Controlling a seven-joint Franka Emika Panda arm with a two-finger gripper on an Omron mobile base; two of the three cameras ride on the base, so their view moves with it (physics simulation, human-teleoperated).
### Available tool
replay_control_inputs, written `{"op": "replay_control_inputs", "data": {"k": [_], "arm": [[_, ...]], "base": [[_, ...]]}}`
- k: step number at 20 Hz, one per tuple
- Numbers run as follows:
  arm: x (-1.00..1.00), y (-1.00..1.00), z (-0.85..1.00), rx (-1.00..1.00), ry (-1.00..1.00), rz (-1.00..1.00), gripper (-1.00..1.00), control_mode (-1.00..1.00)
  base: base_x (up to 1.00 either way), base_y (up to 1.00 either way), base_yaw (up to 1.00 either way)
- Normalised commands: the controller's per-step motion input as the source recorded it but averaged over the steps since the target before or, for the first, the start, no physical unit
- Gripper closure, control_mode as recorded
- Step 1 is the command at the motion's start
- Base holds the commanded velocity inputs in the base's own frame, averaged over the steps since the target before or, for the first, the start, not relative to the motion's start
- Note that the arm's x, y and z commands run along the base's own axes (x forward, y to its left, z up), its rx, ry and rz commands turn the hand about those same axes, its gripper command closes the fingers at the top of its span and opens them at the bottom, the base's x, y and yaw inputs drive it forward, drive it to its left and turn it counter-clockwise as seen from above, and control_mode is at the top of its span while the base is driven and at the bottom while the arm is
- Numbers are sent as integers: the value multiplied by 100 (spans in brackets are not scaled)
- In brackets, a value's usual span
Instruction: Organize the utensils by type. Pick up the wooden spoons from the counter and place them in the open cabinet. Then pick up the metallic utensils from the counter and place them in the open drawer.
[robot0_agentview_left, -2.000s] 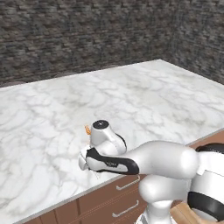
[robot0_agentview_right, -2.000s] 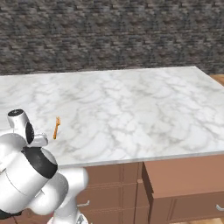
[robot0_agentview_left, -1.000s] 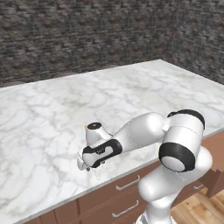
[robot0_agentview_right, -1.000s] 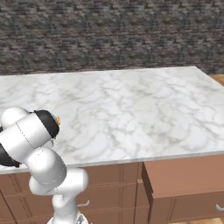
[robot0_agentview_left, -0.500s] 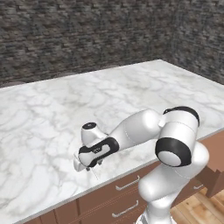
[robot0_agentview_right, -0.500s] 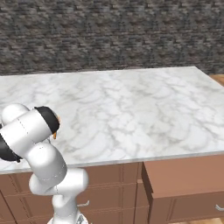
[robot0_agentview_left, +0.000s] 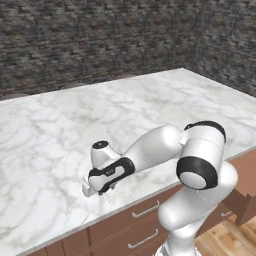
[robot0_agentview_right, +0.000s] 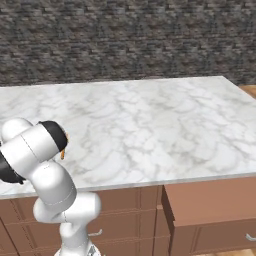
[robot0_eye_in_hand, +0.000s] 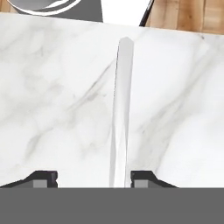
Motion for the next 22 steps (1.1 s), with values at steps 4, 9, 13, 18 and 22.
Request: {"op": "replay_control_inputs", "data": {"k": [4,9,13,18,22], "arm": [[0,37,-23,0,0,-5,100,-100],[0,39,-17,0,-1,-5,100,-100],[0,29,-9,0,-4,-5,100,-100],[0,3,0,4,-12,-8,100,-100],[-6,-5,15,10,-21,-24,100,-100]], "base": [[0,0,0],[0,0,0],[0,0,0],[0,0,0],[0,0,0]]}}
